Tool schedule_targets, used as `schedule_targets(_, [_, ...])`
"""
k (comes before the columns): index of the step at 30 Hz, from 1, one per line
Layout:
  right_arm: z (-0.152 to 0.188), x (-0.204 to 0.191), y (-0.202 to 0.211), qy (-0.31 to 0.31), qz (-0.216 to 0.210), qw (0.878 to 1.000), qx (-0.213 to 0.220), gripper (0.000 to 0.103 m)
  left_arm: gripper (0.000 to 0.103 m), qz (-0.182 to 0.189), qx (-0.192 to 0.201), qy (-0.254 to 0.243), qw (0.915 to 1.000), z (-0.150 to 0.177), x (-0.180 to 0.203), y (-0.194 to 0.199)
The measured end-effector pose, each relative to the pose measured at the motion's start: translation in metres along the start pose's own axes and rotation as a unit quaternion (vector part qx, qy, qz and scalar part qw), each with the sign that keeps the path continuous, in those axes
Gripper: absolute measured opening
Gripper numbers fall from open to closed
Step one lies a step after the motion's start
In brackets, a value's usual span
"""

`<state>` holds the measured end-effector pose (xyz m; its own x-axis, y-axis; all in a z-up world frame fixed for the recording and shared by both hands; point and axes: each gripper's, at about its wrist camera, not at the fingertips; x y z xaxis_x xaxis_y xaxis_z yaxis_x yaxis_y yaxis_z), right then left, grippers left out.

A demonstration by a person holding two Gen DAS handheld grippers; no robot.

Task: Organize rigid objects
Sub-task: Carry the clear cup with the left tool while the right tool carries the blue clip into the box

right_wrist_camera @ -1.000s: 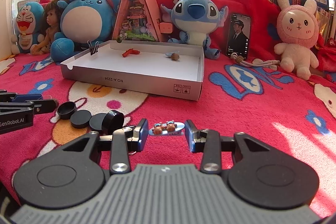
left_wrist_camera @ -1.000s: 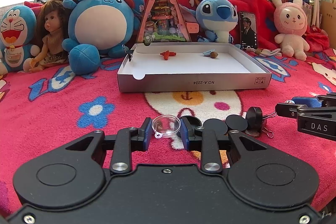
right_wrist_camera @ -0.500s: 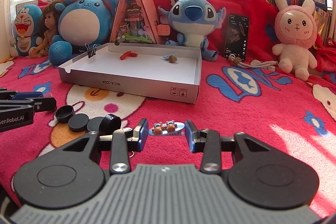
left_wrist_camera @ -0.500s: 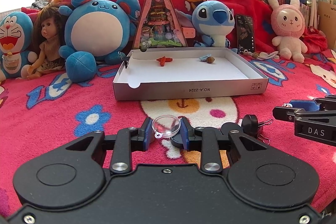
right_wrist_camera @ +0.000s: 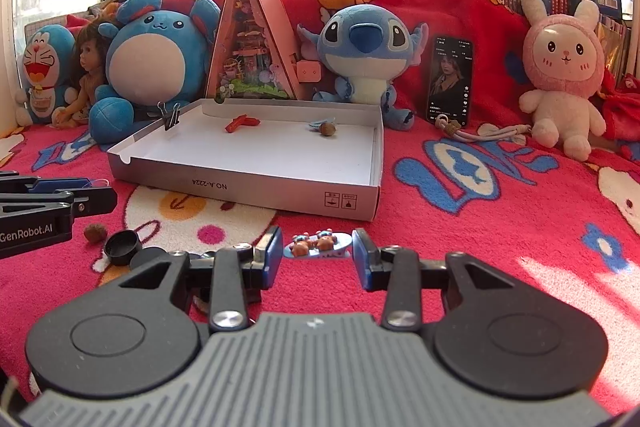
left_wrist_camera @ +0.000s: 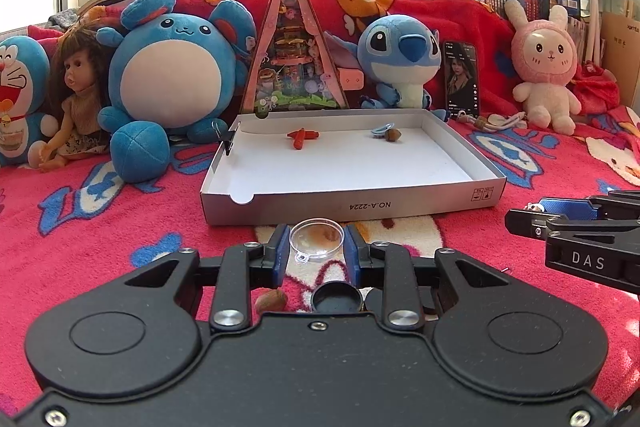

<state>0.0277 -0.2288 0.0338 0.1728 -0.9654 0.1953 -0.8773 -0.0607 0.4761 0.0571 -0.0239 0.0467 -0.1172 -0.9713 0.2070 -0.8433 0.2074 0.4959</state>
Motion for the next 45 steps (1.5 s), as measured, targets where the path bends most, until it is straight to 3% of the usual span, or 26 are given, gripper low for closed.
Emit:
schedule_targets(22, [-0.051,0.026,-0.061,-0.055,-0.001,0.998,-0.020,0.043,0.027,0.000,-0.012,0.026,0.9996,-0.071,0.005,-0.071])
schedule_targets(33, [-0.082,0.042,-0.101,-0.067,-0.010,0.997,-0.044,0.043,0.027,0.006,-0.063,0.080,0.9948,-0.115,-0.017,-0.131])
schedule_targets(45, [-0.121,0.063,-0.156,-0.098,-0.032,0.990,-0.098,0.043,0.027,0.004,-0.132,0.070,0.9887,-0.139,-0.014,-0.197])
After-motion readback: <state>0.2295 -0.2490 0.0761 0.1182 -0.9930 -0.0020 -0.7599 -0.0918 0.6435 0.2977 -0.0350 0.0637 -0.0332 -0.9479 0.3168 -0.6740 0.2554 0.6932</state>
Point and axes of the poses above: each gripper's, at about its wrist camera, not at the fingertips, and y roughly against the way its jaws point, x to its right, z to its underside, and after that the axes turned 14 degrees about y, right-handed
